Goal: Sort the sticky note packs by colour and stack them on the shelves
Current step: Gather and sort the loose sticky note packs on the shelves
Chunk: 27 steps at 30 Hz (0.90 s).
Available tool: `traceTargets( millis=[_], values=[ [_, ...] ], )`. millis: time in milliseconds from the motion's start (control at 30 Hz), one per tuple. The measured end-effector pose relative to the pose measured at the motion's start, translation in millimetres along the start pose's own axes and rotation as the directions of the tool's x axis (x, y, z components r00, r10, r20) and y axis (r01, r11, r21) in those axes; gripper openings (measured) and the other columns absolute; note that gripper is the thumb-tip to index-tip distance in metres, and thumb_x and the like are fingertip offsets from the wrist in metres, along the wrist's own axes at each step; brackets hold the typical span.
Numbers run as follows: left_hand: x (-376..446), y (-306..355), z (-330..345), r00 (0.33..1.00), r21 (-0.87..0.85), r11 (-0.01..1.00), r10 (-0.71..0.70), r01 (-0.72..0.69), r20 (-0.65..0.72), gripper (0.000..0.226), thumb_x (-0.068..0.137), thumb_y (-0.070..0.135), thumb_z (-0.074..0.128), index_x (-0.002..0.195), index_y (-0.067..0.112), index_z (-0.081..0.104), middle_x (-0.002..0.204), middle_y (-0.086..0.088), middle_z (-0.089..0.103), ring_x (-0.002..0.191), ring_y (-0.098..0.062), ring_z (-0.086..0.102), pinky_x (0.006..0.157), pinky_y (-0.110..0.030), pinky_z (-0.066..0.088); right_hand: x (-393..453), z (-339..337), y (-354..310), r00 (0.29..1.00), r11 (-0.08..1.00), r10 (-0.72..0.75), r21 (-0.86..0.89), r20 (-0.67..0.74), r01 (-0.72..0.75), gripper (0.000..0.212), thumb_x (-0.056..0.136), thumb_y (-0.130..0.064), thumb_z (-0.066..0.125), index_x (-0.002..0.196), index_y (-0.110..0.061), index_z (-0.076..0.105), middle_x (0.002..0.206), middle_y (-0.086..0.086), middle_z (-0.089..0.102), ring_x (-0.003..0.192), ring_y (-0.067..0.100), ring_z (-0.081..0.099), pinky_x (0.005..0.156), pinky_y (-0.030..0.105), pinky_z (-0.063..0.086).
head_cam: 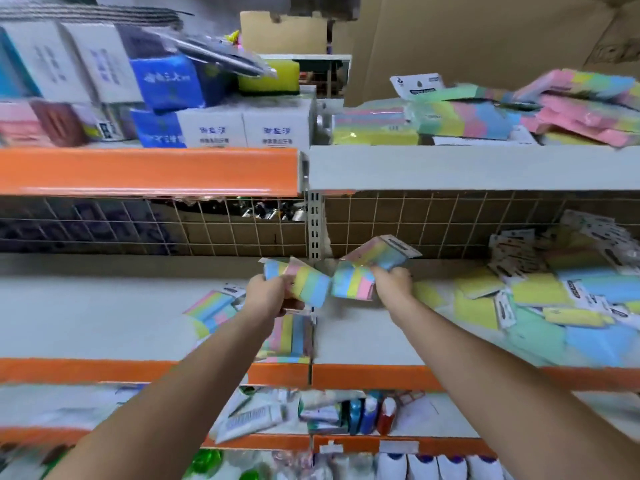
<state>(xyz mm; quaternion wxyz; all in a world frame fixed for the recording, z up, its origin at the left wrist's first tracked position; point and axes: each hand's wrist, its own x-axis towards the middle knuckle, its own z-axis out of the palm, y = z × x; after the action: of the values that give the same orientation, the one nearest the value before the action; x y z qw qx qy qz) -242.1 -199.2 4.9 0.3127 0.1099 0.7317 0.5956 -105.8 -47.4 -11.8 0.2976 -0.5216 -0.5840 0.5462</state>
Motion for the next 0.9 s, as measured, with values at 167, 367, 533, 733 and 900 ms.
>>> traceTargets(
  millis=[167, 367, 533, 733, 900],
  values=[
    [5.7, -7.9, -52.4, 0.994, 0.078, 0.997, -0.019, 0.028, -0.105, 0.023, 0.087, 0.023, 0.065, 0.089, 0.008, 0.048, 0.079, -0.011, 0.062, 0.031, -0.011, 0.055, 0.039, -0.02, 0.024, -27.6, 36.4, 7.7, 0.988, 0.99, 0.075, 0.111, 0.136, -0.09, 0.01, 0.091, -0.025, 0.065, 0.09, -0.015, 0.061, 0.075, -0.002, 0.063, 0.065, 0.012, 0.059, 0.054, 0.023, 0.045],
    [5.8, -19.4, -93.3, 0.988, 0.132, 0.986, -0.089, 0.106, -0.127, 0.024, 0.088, 0.024, 0.065, 0.079, 0.007, 0.052, 0.069, -0.011, 0.059, 0.024, -0.009, 0.048, 0.04, -0.021, 0.029, -55.4, 72.5, 19.5, 0.943, 0.986, 0.118, 0.077, 0.312, -0.149, 0.004, 0.093, -0.02, 0.061, 0.093, -0.017, 0.058, 0.078, 0.003, 0.066, 0.06, 0.013, 0.057, 0.051, 0.022, 0.046],
    [5.0, -28.9, -115.5, 0.982, 0.126, 0.979, -0.146, 0.161, -0.116, 0.025, 0.088, 0.023, 0.066, 0.08, 0.003, 0.054, 0.066, -0.012, 0.052, 0.03, -0.016, 0.047, 0.032, -0.012, 0.03, -68.1, 88.1, 24.7, 0.928, 0.986, 0.143, 0.035, 0.344, -0.165, 0.005, 0.095, -0.021, 0.059, 0.093, -0.017, 0.057, 0.08, 0.003, 0.068, 0.061, 0.013, 0.061, 0.05, 0.021, 0.049],
    [19.7, -40.8, -130.9, 0.985, 0.565, 0.808, -0.103, 0.165, -0.141, 0.051, 0.088, 0.045, 0.061, 0.107, -0.002, 0.06, 0.08, -0.013, 0.06, 0.069, -0.028, 0.057, 0.064, -0.026, 0.046, -75.1, 96.5, 33.1, 0.95, 0.992, 0.128, -0.042, 0.286, -0.121, 0.023, 0.089, -0.022, 0.066, 0.108, -0.011, 0.06, 0.091, 0.006, 0.073, 0.061, 0.014, 0.062, 0.051, 0.024, 0.044],
    [23.4, -47.5, -133.8, 0.985, 0.822, 0.551, 0.003, 0.141, -0.171, 0.07, 0.085, 0.063, 0.05, 0.131, 0.012, 0.038, 0.129, -0.015, 0.047, 0.118, -0.034, 0.049, 0.092, -0.041, 0.041, -74.9, 98.1, 39.2, 0.972, 0.982, 0.165, -0.119, 0.17, -0.146, 0.028, 0.082, -0.023, 0.073, 0.107, -0.013, 0.064, 0.1, 0.005, 0.071, 0.08, 0.02, 0.066, 0.064, 0.026, 0.05]
  ],
)
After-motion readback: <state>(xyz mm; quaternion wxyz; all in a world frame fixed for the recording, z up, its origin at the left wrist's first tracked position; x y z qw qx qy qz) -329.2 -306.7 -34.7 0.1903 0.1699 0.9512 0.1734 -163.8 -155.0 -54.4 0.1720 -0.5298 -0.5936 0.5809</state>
